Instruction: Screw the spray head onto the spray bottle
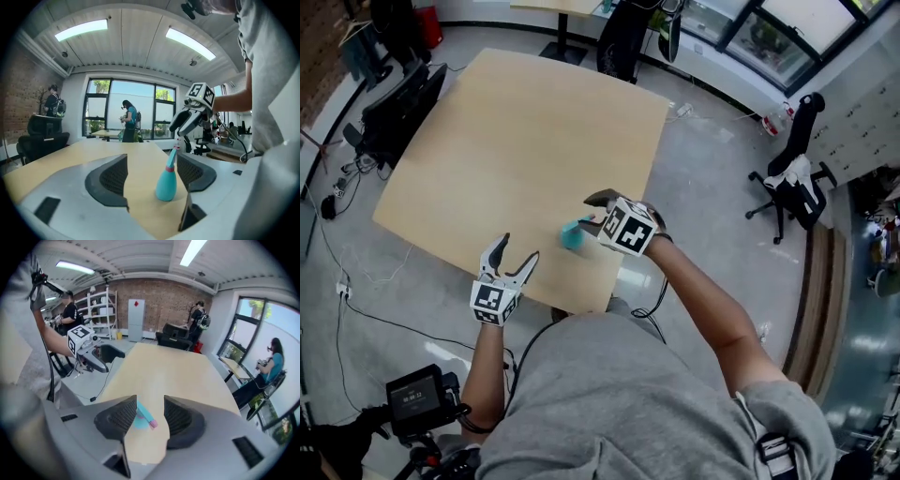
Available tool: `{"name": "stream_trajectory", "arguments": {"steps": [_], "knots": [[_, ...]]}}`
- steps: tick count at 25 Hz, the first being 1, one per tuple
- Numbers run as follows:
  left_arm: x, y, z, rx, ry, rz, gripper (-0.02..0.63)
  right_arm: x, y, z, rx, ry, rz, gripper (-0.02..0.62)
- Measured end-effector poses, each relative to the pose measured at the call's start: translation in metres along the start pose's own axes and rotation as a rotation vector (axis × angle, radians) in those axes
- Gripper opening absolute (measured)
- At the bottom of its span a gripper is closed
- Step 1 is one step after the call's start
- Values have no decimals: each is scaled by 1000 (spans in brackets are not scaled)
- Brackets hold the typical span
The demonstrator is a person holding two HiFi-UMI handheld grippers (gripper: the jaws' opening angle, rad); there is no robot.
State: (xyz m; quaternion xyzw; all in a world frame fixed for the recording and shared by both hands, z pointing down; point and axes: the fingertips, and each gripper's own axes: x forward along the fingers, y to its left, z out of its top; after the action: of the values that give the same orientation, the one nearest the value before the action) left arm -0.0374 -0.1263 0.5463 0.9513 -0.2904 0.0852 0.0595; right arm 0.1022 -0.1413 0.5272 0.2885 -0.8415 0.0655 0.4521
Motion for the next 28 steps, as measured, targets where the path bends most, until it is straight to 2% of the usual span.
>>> {"name": "stream_trajectory", "arguments": {"steps": [1, 3, 4, 6, 7, 11, 13, 15, 21, 25, 28], "knots": [[-8, -6, 10, -6, -22, 4, 295, -16, 1, 3, 34, -59, -35, 167], [-19, -10, 29, -6, -62, 6, 127, -44, 0, 15, 112, -188, -92, 164], [-22, -9, 39, -2, -79, 8, 71, -56, 0, 22, 159, -257, -106, 154], [-26, -4, 55, 2, -109, 21, 17, -76, 2, 38, 252, -394, -123, 31], [-28, -1, 63, -5, -123, 30, 5, -86, 4, 46, 293, -457, -129, 6], [-37, -8, 97, -101, -195, 34, 5, -133, 19, 61, 406, -686, -129, 6], [-35, -43, 120, -116, -236, 31, 5, -179, 32, 48, 385, -783, -132, 6], [-32, -77, 138, -96, -253, 30, 5, -219, 45, 33, 326, -838, -148, 6], [-46, -105, 163, -75, -243, 15, 5, -261, 73, 39, 269, -900, -166, 6], [-34, -168, 164, -50, -235, 26, 5, -304, 96, -11, 242, -913, -196, 6], [-37, -209, 165, -30, -235, 19, 5, -320, 113, -35, 235, -909, -191, 6]]}}
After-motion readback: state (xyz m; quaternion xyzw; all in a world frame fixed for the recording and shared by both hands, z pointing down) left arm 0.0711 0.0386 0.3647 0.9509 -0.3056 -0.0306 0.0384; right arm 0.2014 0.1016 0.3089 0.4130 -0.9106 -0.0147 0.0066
